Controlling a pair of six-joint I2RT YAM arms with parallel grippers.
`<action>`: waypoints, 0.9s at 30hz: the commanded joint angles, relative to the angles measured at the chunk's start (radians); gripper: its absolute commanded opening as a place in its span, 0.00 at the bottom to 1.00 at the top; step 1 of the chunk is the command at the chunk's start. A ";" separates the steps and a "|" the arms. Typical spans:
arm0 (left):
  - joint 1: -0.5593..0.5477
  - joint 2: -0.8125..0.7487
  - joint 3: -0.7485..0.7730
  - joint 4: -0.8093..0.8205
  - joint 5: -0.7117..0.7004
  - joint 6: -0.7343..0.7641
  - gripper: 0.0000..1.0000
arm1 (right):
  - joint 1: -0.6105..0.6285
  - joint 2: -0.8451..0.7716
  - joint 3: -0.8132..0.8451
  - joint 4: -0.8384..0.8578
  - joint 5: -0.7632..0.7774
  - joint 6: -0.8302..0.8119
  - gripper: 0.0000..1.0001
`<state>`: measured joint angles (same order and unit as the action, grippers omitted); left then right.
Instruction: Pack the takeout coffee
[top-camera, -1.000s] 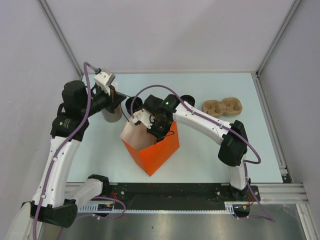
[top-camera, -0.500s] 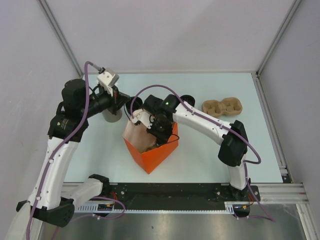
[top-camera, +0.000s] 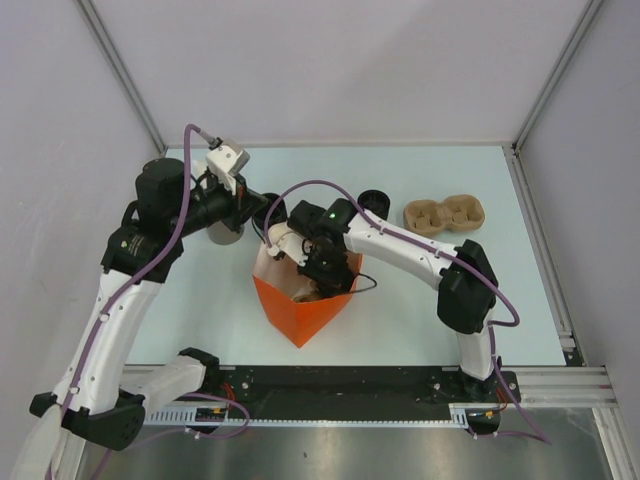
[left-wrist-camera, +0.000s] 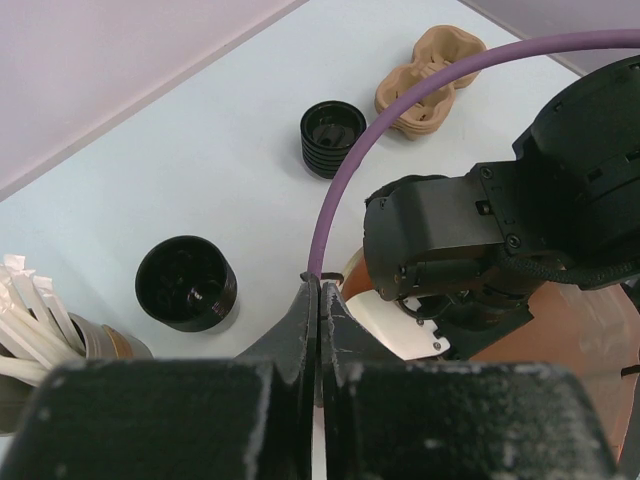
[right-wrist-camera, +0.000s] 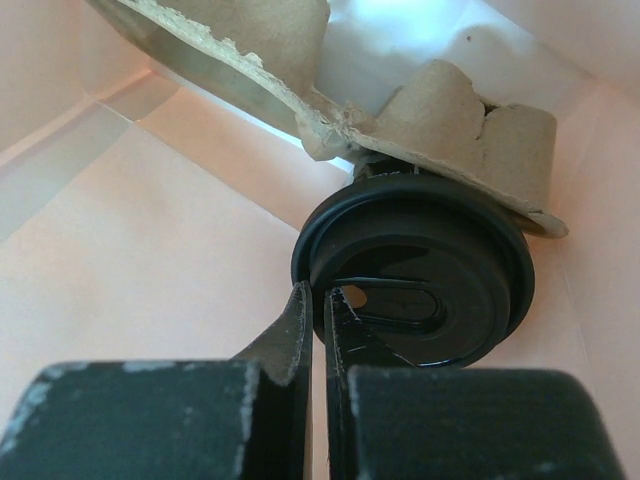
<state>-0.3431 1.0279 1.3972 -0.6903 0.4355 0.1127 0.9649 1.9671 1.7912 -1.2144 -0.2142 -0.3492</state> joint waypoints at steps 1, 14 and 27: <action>-0.019 -0.012 0.043 0.094 0.012 -0.022 0.00 | -0.017 0.055 -0.067 0.015 0.045 0.009 0.00; -0.023 -0.009 0.028 0.100 0.016 -0.021 0.00 | -0.020 0.084 -0.104 0.024 0.038 0.007 0.00; -0.025 -0.014 -0.020 0.086 -0.012 0.018 0.10 | -0.014 0.099 -0.105 0.029 0.041 0.003 0.17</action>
<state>-0.3580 1.0344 1.3849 -0.6655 0.4210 0.1196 0.9627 1.9636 1.7538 -1.1851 -0.2577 -0.3408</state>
